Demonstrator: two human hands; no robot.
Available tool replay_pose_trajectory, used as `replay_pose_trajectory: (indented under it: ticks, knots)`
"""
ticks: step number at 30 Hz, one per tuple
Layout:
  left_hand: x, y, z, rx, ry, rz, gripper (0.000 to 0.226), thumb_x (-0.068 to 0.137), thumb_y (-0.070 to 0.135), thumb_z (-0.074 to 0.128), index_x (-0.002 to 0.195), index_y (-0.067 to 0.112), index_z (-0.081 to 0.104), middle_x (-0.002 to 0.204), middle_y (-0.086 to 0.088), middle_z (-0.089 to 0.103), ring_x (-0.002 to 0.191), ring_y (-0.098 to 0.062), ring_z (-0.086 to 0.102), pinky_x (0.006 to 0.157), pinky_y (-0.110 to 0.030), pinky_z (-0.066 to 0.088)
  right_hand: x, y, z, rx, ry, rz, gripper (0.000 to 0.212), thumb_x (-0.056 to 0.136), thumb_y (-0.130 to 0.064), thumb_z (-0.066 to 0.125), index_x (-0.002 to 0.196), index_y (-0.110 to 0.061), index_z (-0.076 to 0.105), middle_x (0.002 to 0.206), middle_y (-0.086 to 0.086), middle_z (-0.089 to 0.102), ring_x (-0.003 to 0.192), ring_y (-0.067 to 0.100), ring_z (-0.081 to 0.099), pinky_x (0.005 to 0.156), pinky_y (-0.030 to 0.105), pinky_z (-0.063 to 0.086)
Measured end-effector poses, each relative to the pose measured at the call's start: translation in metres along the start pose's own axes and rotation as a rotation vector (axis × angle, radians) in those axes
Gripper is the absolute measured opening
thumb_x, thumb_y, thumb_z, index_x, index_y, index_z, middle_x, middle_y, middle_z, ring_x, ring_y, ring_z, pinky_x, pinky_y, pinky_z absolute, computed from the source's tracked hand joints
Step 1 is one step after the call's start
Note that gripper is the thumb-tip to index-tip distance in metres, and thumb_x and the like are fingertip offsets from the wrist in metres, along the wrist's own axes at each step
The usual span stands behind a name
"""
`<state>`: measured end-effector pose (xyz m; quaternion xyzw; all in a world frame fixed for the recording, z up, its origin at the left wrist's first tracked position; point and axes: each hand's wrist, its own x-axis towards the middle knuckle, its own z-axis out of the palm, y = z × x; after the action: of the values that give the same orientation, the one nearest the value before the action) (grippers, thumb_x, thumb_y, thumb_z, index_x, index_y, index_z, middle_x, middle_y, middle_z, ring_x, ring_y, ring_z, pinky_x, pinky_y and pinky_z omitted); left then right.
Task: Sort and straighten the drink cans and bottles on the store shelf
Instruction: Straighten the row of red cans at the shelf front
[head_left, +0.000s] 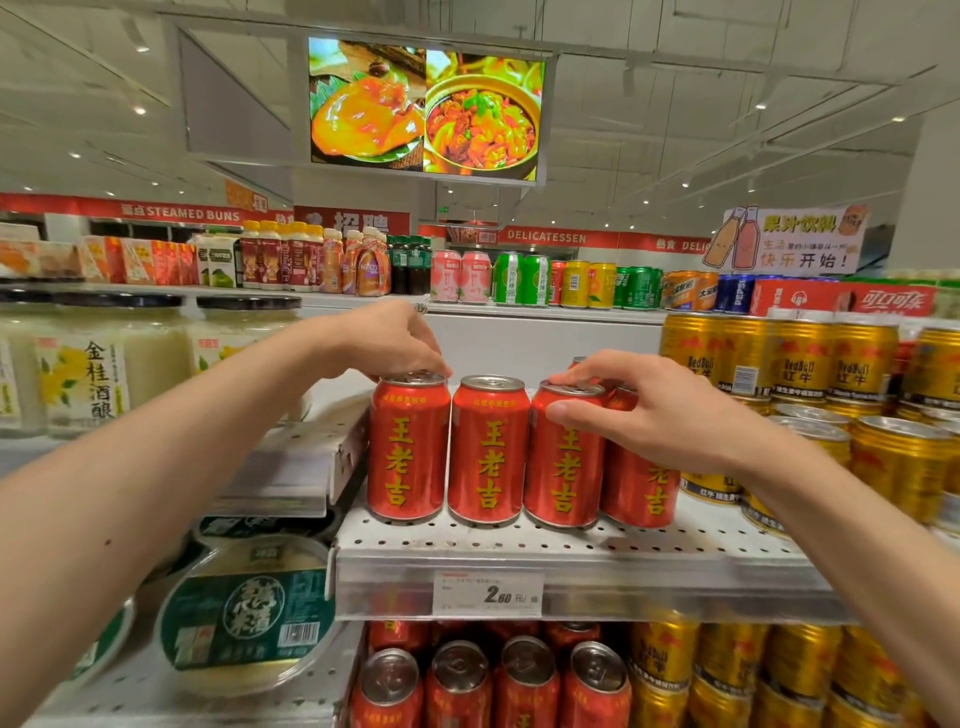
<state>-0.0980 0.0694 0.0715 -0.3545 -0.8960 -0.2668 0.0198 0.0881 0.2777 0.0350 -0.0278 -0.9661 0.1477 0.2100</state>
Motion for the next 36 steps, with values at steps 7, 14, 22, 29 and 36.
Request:
replay_pose_trajectory:
  ticks: [7, 14, 22, 29, 36]
  knots:
    - [-0.043, 0.012, 0.003, 0.075, -0.052, 0.133, 0.063, 0.094, 0.062, 0.047, 0.144, 0.024, 0.051, 0.145, 0.006, 0.054, 0.126, -0.012, 0.053, 0.096, -0.028, 0.04, -0.003, -0.003, -0.002, -0.022, -0.01, -0.006, 0.076, 0.069, -0.085, 0.039, 0.131, -0.046, 0.058, 0.132, -0.018, 0.06, 0.116, 0.01, 0.057, 0.097, 0.044, 0.052]
    - [-0.049, 0.007, 0.018, 0.104, -0.058, 0.122, 0.1, 0.08, 0.087, 0.032, 0.154, 0.02, 0.038, 0.159, 0.003, 0.039, 0.141, -0.015, 0.041, 0.108, -0.029, 0.032, -0.002, -0.001, -0.004, -0.064, -0.038, -0.012, 0.077, 0.07, -0.086, 0.034, 0.134, -0.048, 0.053, 0.132, -0.019, 0.059, 0.118, 0.009, 0.056, 0.098, 0.042, 0.05]
    - [-0.048, -0.004, 0.026, 0.095, 0.106, 0.15, 0.085, 0.072, 0.097, 0.034, 0.102, 0.026, 0.071, 0.104, 0.007, 0.07, 0.095, -0.011, 0.066, 0.088, -0.043, 0.055, 0.025, 0.01, -0.037, 0.1, 0.005, -0.049, 0.042, 0.098, -0.056, 0.047, 0.131, -0.034, 0.061, 0.121, -0.018, 0.065, 0.105, -0.007, 0.059, 0.082, 0.016, 0.049]
    - [-0.048, -0.006, 0.028, 0.079, 0.115, 0.092, 0.092, 0.071, 0.097, 0.035, 0.125, 0.028, 0.064, 0.124, 0.008, 0.064, 0.112, -0.011, 0.06, 0.101, -0.042, 0.049, 0.078, 0.036, -0.045, -0.23, -0.178, 0.118, 0.044, 0.088, -0.059, 0.064, 0.109, -0.021, 0.073, 0.104, -0.004, 0.073, 0.091, 0.01, 0.065, 0.074, 0.029, 0.054]
    - [-0.054, 0.003, 0.027, -0.033, 0.159, 0.087, 0.089, 0.073, 0.077, 0.049, 0.146, 0.026, 0.048, 0.149, 0.008, 0.049, 0.123, -0.005, 0.048, 0.096, -0.025, 0.038, 0.091, 0.044, -0.039, -0.155, -0.262, 0.104, 0.043, 0.077, -0.059, 0.076, 0.105, -0.027, 0.07, 0.098, -0.008, 0.072, 0.089, 0.012, 0.069, 0.073, 0.03, 0.059]
